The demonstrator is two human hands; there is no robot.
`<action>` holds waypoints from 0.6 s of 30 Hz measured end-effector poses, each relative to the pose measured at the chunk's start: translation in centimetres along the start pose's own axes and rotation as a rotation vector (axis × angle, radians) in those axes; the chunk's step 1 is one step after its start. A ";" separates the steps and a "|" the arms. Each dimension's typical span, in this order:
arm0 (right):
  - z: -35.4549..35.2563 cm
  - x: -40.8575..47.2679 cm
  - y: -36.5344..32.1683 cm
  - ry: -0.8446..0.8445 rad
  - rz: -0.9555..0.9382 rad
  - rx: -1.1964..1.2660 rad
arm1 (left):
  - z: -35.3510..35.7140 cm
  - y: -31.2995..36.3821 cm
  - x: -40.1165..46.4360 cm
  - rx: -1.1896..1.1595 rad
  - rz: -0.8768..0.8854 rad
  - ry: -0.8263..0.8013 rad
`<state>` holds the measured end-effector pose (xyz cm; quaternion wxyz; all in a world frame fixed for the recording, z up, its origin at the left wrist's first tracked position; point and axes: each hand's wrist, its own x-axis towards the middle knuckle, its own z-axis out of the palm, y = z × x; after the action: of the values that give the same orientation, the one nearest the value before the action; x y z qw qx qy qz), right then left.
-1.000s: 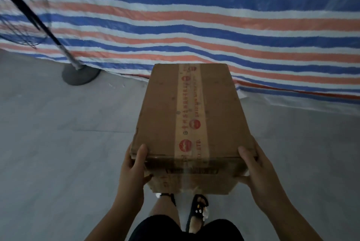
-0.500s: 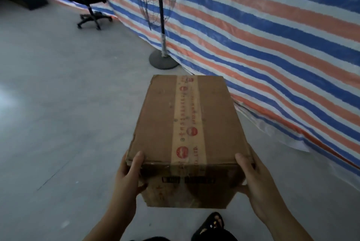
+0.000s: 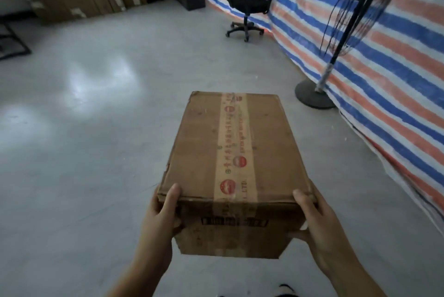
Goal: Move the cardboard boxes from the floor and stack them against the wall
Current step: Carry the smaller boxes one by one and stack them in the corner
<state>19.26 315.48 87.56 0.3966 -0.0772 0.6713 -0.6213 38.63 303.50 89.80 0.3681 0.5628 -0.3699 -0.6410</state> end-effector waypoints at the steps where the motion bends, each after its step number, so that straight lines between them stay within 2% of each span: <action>1: 1.1 0.7 -0.3 -0.018 -0.011 -0.006 | -0.4 0.4 0.9 -0.011 0.010 0.016; 8: 7.2 8.2 -2.6 -0.111 -0.029 -0.072 | -0.4 2.9 8.0 -0.058 0.021 0.101; 18: 16.6 26.2 -11.4 -0.278 -0.036 -0.161 | 6.7 9.8 23.5 -0.114 0.061 0.220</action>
<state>7.64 284.55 87.81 0.4669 -0.2059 0.6562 -0.5559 30.28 278.62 88.57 0.4574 0.5963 -0.3073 -0.5838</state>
